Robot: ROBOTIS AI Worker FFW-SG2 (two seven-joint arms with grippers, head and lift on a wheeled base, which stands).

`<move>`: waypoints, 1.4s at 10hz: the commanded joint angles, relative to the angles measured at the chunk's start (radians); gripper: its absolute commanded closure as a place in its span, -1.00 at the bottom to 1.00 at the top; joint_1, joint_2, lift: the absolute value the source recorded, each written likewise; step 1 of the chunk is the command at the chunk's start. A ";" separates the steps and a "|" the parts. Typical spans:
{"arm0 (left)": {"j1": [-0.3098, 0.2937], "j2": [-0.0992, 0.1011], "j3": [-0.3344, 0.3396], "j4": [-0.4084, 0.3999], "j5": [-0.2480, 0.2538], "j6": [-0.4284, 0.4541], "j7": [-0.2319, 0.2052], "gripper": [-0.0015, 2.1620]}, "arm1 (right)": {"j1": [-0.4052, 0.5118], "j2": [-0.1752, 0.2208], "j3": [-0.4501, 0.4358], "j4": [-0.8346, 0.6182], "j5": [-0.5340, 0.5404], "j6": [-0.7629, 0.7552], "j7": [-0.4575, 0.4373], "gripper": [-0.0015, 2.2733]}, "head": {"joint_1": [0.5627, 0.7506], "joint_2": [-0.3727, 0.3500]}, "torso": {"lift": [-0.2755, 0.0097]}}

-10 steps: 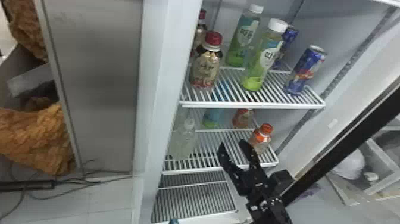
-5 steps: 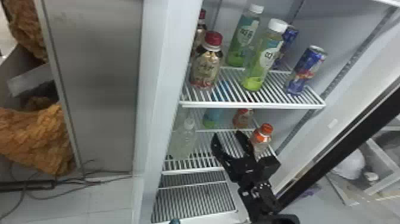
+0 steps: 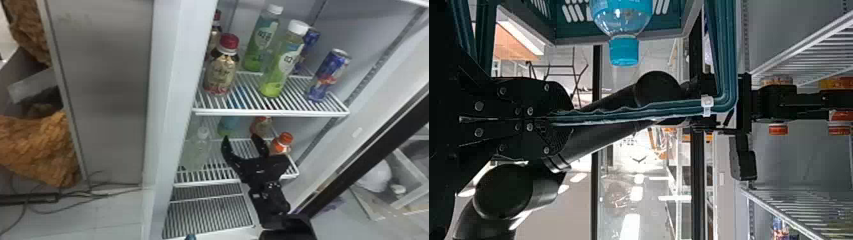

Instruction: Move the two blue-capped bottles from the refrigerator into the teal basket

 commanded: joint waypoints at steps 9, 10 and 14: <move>-0.027 0.000 -0.022 0.021 0.013 -0.001 -0.002 0.06 | -0.215 -0.026 0.072 0.104 0.064 0.128 -0.129 -0.92 | 0.41 -0.94 | -0.08; -0.030 0.000 -0.023 0.023 0.015 -0.001 -0.003 0.06 | -0.235 -0.027 0.086 0.116 0.066 0.137 -0.141 -0.92 | 0.41 -0.94 | -0.08; -0.037 0.000 -0.029 0.033 0.019 -0.004 -0.005 0.06 | -0.274 -0.034 0.099 0.133 0.084 0.169 -0.153 -0.86 | 0.41 -0.94 | -0.08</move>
